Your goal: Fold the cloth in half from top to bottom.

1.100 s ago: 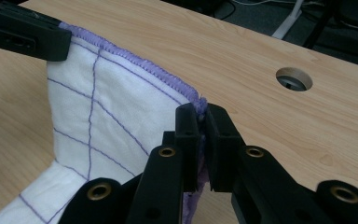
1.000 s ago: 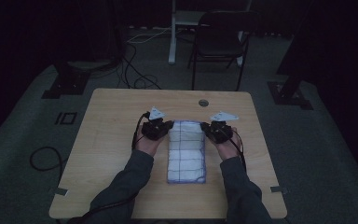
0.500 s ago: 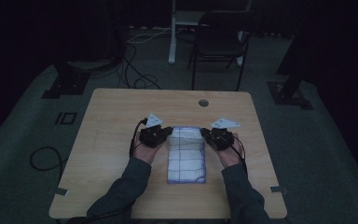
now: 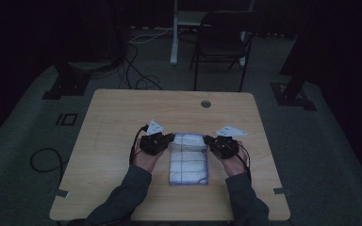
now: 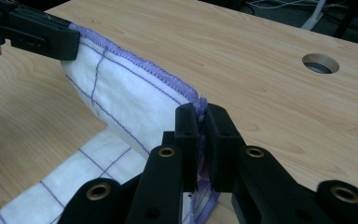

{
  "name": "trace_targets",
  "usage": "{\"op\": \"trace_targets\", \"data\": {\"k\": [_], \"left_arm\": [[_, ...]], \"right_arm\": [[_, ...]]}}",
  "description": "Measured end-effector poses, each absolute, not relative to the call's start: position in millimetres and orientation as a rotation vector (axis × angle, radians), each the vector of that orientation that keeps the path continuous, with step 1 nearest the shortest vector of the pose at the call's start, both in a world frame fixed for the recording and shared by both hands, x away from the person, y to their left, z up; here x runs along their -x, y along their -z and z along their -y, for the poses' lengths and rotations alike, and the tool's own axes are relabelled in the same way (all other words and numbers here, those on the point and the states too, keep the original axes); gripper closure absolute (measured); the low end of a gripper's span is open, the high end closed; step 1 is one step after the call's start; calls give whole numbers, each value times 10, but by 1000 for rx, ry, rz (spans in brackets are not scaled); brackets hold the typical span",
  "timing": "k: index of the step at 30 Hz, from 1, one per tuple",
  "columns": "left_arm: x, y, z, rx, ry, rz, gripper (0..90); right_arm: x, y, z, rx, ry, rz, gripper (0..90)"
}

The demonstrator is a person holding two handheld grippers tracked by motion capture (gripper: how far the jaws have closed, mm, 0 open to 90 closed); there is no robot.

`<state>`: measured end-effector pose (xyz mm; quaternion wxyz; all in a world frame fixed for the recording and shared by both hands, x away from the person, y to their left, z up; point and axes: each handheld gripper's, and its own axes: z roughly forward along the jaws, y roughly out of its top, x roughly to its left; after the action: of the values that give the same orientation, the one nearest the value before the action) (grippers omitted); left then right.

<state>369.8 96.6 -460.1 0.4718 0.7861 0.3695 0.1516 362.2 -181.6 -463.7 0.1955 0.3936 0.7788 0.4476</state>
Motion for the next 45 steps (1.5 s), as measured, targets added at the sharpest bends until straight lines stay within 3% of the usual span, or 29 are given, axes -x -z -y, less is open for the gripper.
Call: {"op": "trace_targets", "data": {"k": [45], "left_arm": [[-3186, 4946, -1055, -1929, -313, -906, 870]], "right_arm": [[-3215, 4939, 1809, -1094, -1270, -2244, 849]]}}
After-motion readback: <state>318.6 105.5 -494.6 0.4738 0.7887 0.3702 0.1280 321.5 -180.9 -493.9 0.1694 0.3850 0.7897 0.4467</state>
